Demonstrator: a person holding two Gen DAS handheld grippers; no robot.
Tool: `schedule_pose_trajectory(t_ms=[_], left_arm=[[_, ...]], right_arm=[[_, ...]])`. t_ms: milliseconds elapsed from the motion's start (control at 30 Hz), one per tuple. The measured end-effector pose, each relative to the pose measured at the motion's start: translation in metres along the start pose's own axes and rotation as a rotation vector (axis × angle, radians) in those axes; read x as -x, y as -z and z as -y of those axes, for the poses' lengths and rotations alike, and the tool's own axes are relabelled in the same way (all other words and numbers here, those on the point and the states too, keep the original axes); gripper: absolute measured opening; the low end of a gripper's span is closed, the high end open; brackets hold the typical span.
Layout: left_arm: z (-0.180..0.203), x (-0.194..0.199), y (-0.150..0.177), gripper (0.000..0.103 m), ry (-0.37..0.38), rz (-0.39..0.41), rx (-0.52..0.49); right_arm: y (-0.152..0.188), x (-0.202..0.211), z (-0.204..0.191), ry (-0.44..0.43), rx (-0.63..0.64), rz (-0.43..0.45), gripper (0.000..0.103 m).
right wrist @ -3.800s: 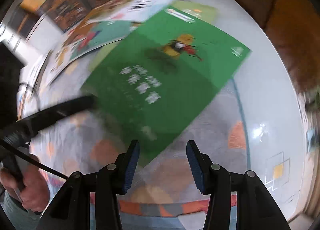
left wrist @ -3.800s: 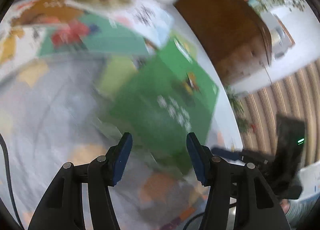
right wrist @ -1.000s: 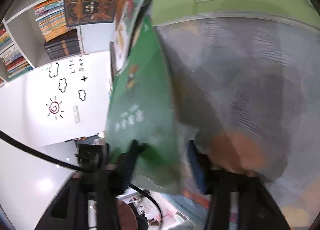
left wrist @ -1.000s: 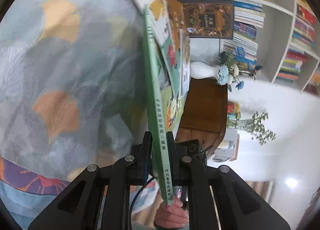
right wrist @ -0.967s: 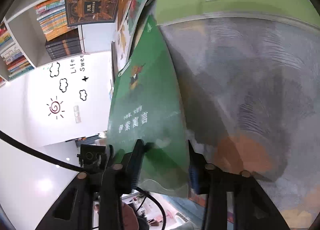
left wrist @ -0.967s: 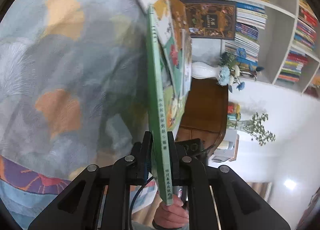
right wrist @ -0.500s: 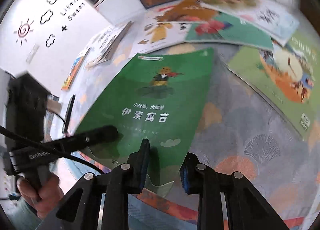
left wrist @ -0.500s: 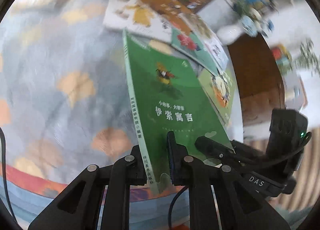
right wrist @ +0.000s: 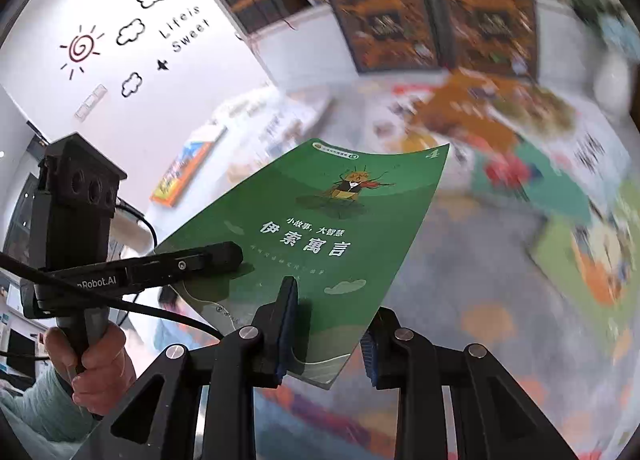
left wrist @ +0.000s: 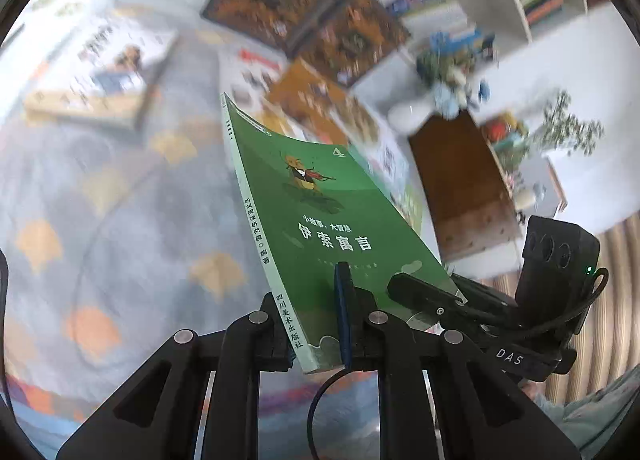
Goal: Organize books
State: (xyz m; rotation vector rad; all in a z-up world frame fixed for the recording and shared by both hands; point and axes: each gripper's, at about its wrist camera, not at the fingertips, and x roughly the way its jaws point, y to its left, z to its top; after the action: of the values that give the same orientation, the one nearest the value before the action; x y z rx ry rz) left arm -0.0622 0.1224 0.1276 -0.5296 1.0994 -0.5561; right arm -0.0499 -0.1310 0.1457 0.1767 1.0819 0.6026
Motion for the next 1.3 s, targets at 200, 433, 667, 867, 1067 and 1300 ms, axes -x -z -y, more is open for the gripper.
schedule_pose_trajectory(t_ms=[200,433,667,867,1067,1300], left_arm=[[-0.063,0.032,-0.062,0.013,-0.047,0.072,-0.016],[-0.138,0.031,-0.122,0.014,-0.115,0.054,-0.009],[-0.185,0.009,-0.159,0.014,-0.105,0.045,0.037],[-0.215,-0.001,-0.173,0.017,-0.105,0.039,0.087],[-0.240,-0.005,-0.168,0.020,-0.149,0.011,0.133],[-0.260,0.010,-0.152,0.020,-0.204,0.033,0.183]], right_arm=[[-0.060,-0.063,-0.053,0.021,0.065,0.037,0.029],[-0.121,-0.161,-0.080,0.015,0.005,-0.020,0.029],[-0.156,-0.218,-0.087,0.074,-0.033,-0.053,0.029],[-0.168,-0.249,-0.083,0.072,-0.083,-0.089,0.029],[-0.164,-0.271,-0.082,0.092,-0.100,-0.127,0.029],[-0.159,-0.285,-0.079,0.094,-0.116,-0.172,0.029]])
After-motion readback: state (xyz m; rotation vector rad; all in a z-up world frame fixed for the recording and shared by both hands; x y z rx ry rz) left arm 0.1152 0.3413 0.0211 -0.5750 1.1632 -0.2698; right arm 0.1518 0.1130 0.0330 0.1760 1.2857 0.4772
